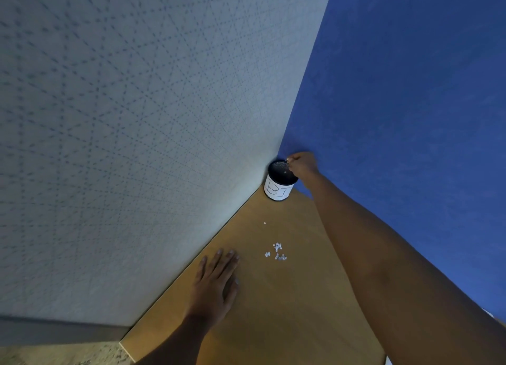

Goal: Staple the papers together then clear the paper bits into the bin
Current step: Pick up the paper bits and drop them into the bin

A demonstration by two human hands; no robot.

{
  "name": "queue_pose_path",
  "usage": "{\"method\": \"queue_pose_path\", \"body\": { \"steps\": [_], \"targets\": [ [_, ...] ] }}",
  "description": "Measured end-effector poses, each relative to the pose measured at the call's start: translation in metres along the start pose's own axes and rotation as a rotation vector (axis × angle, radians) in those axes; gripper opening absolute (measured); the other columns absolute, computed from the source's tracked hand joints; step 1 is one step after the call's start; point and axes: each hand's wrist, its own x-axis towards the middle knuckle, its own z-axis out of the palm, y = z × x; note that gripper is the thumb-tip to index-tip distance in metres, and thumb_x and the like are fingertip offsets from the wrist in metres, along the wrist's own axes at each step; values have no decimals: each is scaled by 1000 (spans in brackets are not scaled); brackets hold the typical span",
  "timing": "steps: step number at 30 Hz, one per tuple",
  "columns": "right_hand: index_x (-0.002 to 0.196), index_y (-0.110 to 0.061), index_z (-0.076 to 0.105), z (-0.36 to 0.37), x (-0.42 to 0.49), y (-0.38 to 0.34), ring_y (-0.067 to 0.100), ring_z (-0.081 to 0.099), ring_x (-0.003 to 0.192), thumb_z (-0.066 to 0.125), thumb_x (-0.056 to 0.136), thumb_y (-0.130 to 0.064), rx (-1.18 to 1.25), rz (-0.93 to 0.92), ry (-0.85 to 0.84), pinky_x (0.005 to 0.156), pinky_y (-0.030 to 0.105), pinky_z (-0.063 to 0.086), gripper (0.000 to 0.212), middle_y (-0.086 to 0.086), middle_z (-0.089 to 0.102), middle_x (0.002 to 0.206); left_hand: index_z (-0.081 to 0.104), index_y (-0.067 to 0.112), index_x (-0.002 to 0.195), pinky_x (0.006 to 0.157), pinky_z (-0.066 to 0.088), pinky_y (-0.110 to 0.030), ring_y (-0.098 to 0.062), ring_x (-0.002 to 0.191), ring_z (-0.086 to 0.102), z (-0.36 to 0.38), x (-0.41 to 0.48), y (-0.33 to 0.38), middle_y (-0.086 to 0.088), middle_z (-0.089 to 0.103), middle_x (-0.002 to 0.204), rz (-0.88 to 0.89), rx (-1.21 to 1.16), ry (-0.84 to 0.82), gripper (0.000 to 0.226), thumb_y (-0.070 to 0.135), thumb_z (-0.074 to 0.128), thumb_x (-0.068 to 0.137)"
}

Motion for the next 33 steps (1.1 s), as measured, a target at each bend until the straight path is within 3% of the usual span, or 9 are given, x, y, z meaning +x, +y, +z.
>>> {"method": "queue_pose_path", "body": {
  "steps": [2, 4, 7, 12, 15, 19, 23, 30, 33],
  "targets": [
    [87, -6, 74, -1, -1, 1, 20, 57, 83, 53, 87, -3, -92, -35, 8, 73, 32, 49, 21, 8, 63, 89, 35, 31, 146, 116, 12, -43, -11, 146, 13, 0, 0, 0, 14, 29, 153, 1, -3, 7, 50, 44, 31, 98],
    [89, -3, 74, -2, -3, 1, 19, 55, 80, 51, 85, 0, -131, -67, 0, 66, 27, 43, 24, 9, 63, 87, 35, 31, 146, 116, 13, -43, -11, 146, 13, 1, 0, -1, 14, 29, 153, 1, 1, 8, 50, 44, 30, 98],
    [88, -3, 75, -2, -5, 5, 20, 57, 79, 48, 82, 4, -168, -116, 20, 67, 27, 45, 28, 14, 70, 93, 34, 31, 146, 116, 13, -44, -11, 146, 13, 3, 0, -1, 13, 29, 153, -2, 0, 4, 50, 43, 33, 97],
    [89, -9, 77, -5, -11, 11, 20, 67, 91, 60, 78, 2, -182, -190, 64, 81, 32, 56, 23, 6, 74, 96, 35, 32, 145, 117, 10, -42, -10, 146, 12, 1, 0, -1, 15, 28, 153, 3, -1, 8, 49, 43, 29, 98],
    [85, -13, 77, -5, -19, 15, 18, 67, 85, 69, 75, -4, -172, -212, 60, 77, 32, 57, 16, 4, 74, 90, 32, 32, 147, 117, 10, -43, -10, 147, 11, 2, 0, -1, 14, 27, 154, -7, 8, -6, 50, 43, 32, 98],
    [83, -16, 74, 4, -41, 22, 14, 64, 74, 71, 78, -14, -215, -384, -59, 68, 28, 53, 6, 0, 72, 79, 29, 33, 147, 117, 9, -43, -10, 147, 10, 2, 0, -2, 14, 26, 155, -11, 15, -17, 51, 43, 32, 98],
    [92, -12, 73, 18, -61, 42, 13, 65, 74, 64, 85, -16, -391, -622, -249, 67, 28, 53, 12, 1, 73, 86, 31, 32, 147, 118, 9, -42, -10, 147, 10, 2, 0, -1, 15, 26, 154, -3, 6, -9, 50, 41, 34, 98],
    [96, -16, 73, 40, -73, 93, 21, 66, 89, 55, 89, -18, -707, -498, -399, 78, 35, 55, 19, 4, 72, 97, 32, 31, 146, 118, 7, -42, -11, 147, 10, 2, 0, 0, 14, 26, 154, 0, -6, 9, 50, 42, 32, 98],
    [96, -14, 71, 46, -74, 101, 23, 64, 91, 53, 92, -19, -772, -477, -389, 70, 30, 48, 19, 5, 70, 99, 31, 32, 147, 117, 9, -43, -10, 147, 9, 2, 0, 1, 14, 25, 154, -4, 3, 7, 50, 43, 31, 98]
  ]
}}
